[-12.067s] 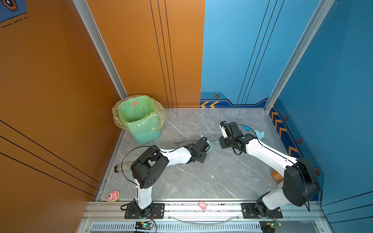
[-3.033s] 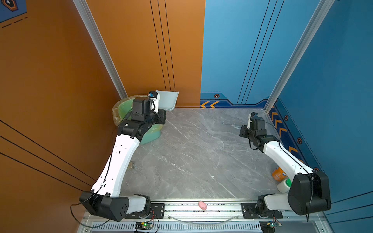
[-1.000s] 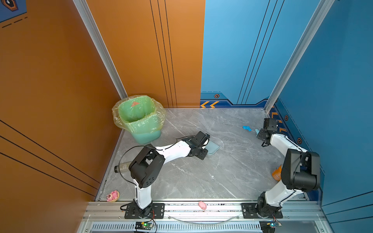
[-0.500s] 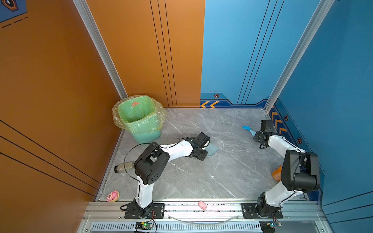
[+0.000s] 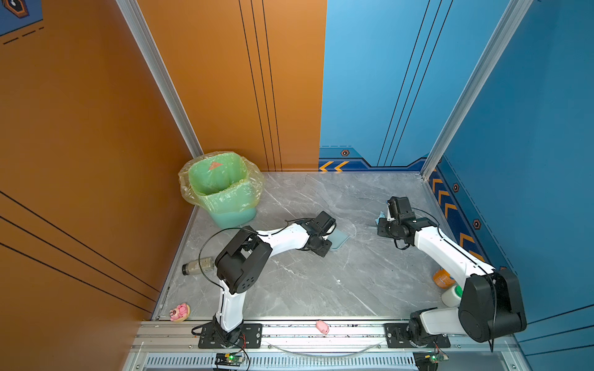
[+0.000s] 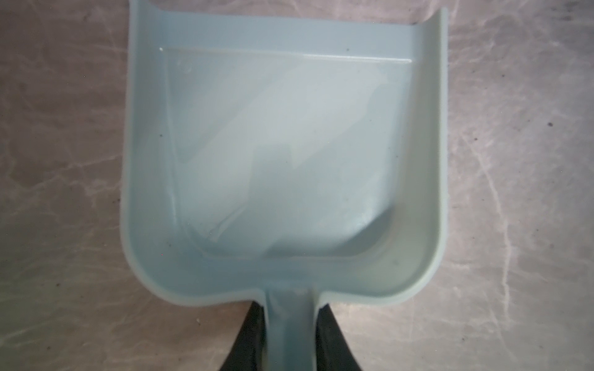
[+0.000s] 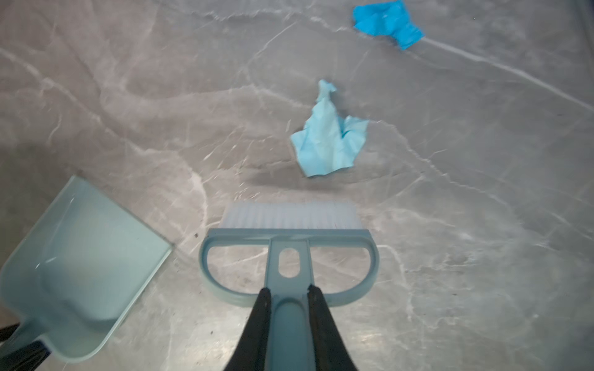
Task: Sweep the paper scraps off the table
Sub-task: 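Sweep the light blue scrap toward the dustpan with the right gripper's brush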
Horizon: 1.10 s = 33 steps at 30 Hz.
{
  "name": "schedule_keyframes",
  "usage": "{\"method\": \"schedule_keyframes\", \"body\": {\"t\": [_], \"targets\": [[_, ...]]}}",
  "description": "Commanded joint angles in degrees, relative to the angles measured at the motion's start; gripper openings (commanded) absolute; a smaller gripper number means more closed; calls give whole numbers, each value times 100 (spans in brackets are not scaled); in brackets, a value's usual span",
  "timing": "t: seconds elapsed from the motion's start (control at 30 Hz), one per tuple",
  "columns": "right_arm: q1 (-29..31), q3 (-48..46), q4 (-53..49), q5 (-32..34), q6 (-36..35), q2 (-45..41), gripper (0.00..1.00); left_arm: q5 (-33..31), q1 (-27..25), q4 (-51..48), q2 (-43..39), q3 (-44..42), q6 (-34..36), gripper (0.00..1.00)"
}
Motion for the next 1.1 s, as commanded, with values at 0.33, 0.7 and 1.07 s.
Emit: {"method": "schedule_keyframes", "body": {"t": [0.33, 0.7, 1.07], "targets": [[-778, 440, 404, 274, 132, -175, 0, 245, -324, -259, -16, 112, 506, 0], [-1357, 881, 351, 835, 217, 900, 0, 232, -383, -259, 98, 214, 436, 0], [-730, 520, 246, 521, 149, 924, 0, 234, -372, -259, 172, 276, 429, 0]]}}
